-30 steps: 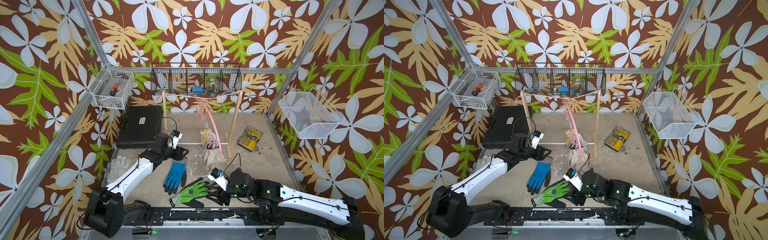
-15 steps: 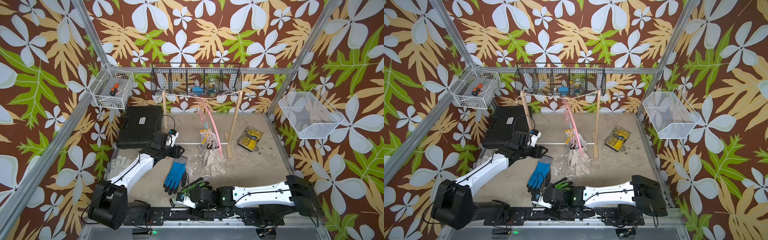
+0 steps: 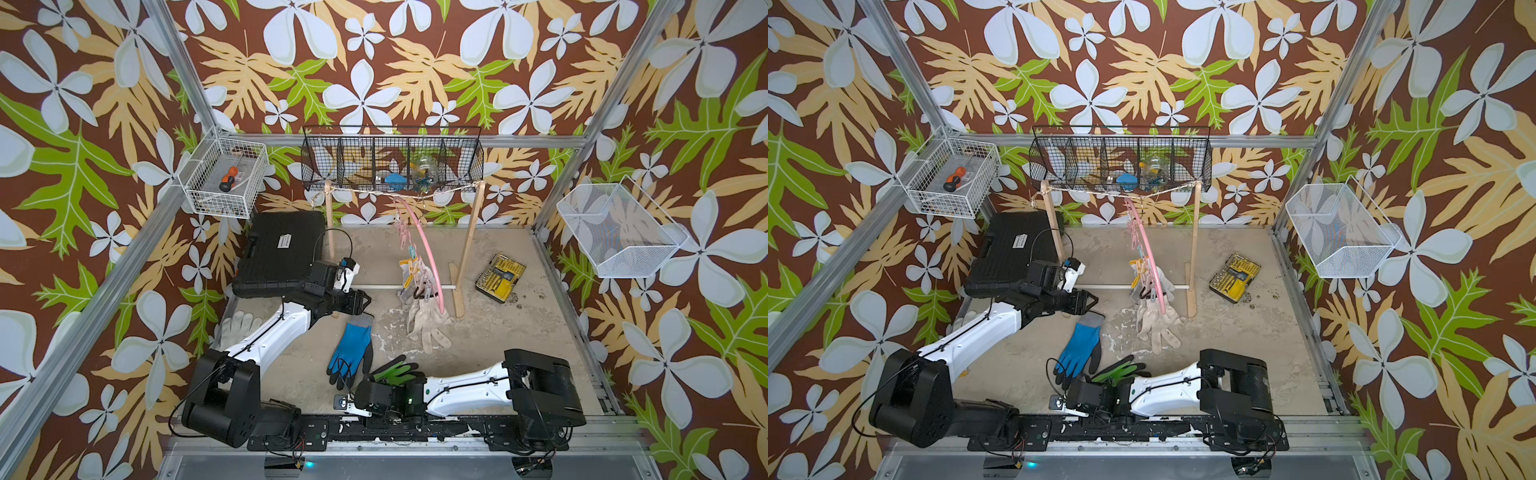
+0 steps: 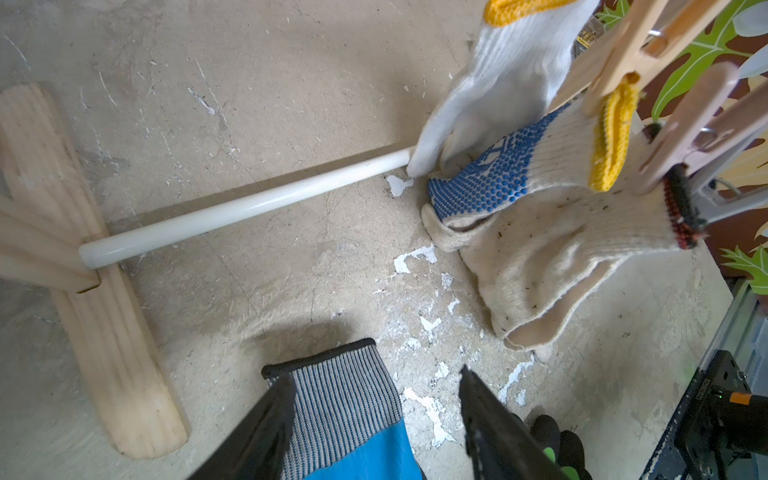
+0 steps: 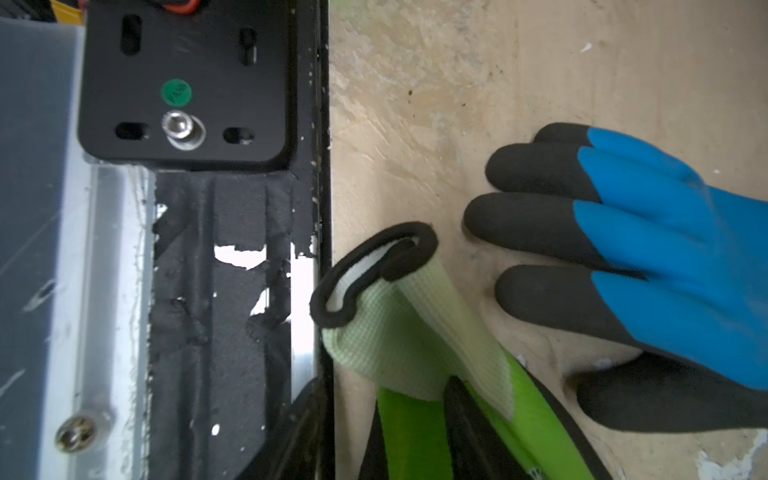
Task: Clip the gloves onto a hanger to dry
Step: Pick up the glove from the center of the board.
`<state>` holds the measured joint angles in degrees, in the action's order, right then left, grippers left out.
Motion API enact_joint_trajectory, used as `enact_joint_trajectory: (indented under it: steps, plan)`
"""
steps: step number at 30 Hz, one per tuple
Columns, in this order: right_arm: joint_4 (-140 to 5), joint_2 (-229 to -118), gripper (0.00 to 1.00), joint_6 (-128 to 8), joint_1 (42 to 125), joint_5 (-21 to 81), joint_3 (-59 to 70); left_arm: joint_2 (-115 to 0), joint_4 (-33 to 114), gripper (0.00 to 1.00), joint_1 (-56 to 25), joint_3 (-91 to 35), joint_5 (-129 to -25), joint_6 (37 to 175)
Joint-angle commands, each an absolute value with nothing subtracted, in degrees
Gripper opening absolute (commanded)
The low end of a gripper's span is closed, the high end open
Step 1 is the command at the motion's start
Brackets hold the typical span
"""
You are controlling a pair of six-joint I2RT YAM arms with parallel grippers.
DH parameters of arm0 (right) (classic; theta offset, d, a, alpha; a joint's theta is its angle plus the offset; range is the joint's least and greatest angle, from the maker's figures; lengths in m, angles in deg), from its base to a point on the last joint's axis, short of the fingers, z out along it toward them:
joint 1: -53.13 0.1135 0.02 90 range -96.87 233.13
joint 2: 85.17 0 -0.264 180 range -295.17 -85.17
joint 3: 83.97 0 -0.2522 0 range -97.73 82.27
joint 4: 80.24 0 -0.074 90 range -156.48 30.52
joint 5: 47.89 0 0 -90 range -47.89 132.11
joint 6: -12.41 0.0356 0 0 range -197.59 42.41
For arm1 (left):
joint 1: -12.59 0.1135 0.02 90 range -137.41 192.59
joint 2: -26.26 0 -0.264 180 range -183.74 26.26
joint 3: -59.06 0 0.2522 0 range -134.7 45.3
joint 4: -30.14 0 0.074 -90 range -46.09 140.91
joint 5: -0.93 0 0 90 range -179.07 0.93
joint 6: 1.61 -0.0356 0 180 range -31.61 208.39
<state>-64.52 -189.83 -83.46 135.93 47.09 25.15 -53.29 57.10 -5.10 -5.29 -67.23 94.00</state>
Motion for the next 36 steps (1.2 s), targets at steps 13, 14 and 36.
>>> enact_joint_trajectory:
  steps: [13,14,36]
  plan:
    - [-66.49,-193.56,0.07,-84.94,135.04,49.07,23.35,-55.18,57.00,0.65,-4.86,-5.73,-64.38,92.88]
    - [-66.48,-192.62,0.03,-84.61,135.04,48.83,23.54,-55.17,56.95,0.65,-4.87,-5.73,-64.45,92.89]
    - [-38.82,-132.81,0.00,-51.75,112.11,58.54,44.06,-53.81,44.17,0.64,-5.33,-5.44,-55.43,97.82]
